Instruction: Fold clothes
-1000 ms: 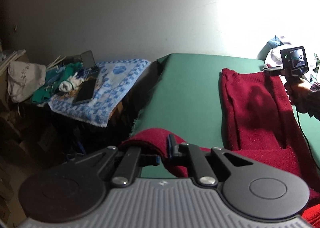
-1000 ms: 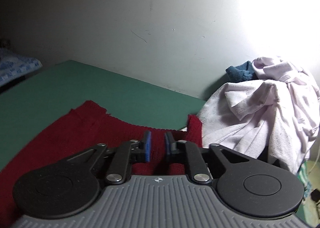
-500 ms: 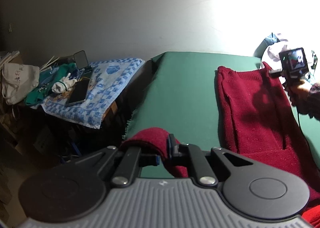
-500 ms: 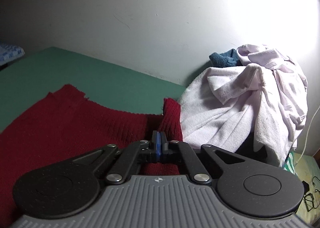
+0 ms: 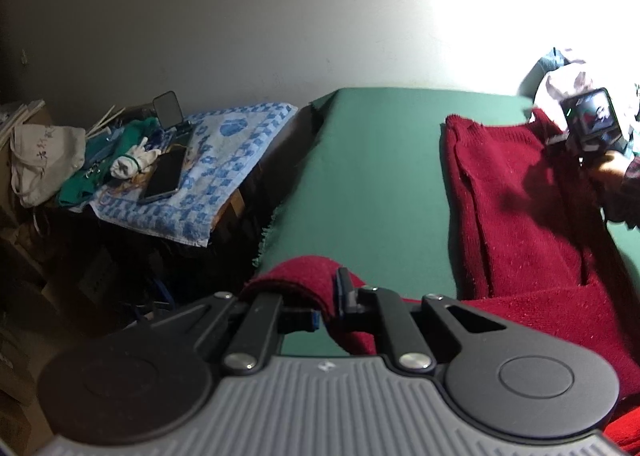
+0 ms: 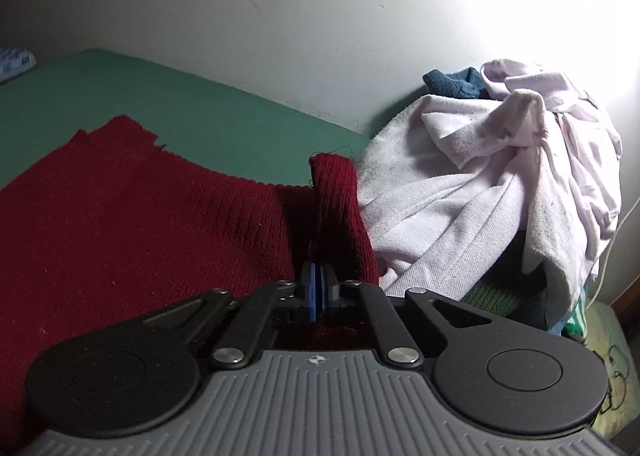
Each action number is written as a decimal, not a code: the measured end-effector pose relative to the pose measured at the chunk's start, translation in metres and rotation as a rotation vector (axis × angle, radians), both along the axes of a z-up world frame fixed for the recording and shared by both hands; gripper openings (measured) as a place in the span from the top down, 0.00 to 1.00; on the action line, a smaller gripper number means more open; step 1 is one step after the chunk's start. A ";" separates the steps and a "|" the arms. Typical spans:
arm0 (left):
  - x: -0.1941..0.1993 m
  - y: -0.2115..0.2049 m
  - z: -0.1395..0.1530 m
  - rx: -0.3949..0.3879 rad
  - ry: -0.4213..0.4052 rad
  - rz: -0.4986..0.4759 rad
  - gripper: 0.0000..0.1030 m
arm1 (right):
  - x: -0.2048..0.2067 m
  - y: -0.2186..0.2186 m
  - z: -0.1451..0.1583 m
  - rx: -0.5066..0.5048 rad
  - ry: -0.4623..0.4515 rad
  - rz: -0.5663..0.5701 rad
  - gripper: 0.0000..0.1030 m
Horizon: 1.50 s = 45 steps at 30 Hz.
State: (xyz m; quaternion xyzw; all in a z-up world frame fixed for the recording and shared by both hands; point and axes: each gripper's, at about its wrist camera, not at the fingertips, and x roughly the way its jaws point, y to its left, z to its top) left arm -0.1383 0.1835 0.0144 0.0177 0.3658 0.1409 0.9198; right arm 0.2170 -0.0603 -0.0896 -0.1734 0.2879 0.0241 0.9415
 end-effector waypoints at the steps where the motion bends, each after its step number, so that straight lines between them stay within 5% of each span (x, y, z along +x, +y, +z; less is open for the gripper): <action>1: 0.002 -0.002 -0.001 0.010 0.008 -0.006 0.91 | -0.003 -0.003 0.006 0.025 -0.018 0.002 0.99; 10: 0.001 -0.001 -0.001 0.057 0.042 0.013 0.91 | -0.015 0.014 0.046 0.251 -0.059 0.098 0.99; 18: -0.012 0.004 -0.006 0.063 0.086 0.055 0.91 | 0.002 0.041 0.005 0.315 0.092 0.115 0.98; 20: -0.013 0.002 -0.009 0.066 0.093 0.045 0.91 | 0.008 0.035 -0.003 0.363 0.149 0.104 0.89; 22: -0.012 -0.001 -0.011 0.073 0.093 0.030 0.91 | 0.009 0.020 0.004 0.456 0.173 0.098 0.63; 25: -0.010 0.002 -0.011 0.058 0.073 0.019 0.91 | -0.007 -0.009 0.029 0.556 0.134 0.081 0.62; 30: 0.001 0.007 -0.010 0.042 0.027 -0.024 0.91 | -0.059 -0.044 0.045 0.464 0.142 0.112 0.64; 36: 0.017 0.010 -0.006 0.043 0.001 -0.100 0.91 | -0.107 -0.052 0.005 0.431 0.290 0.158 0.74; 41: 0.013 0.019 0.011 0.025 -0.070 -0.138 0.91 | -0.129 -0.064 0.005 0.412 0.247 0.072 0.77; 45: 0.012 0.020 0.016 0.015 -0.097 -0.166 0.91 | -0.164 -0.056 0.026 0.429 0.221 0.168 0.74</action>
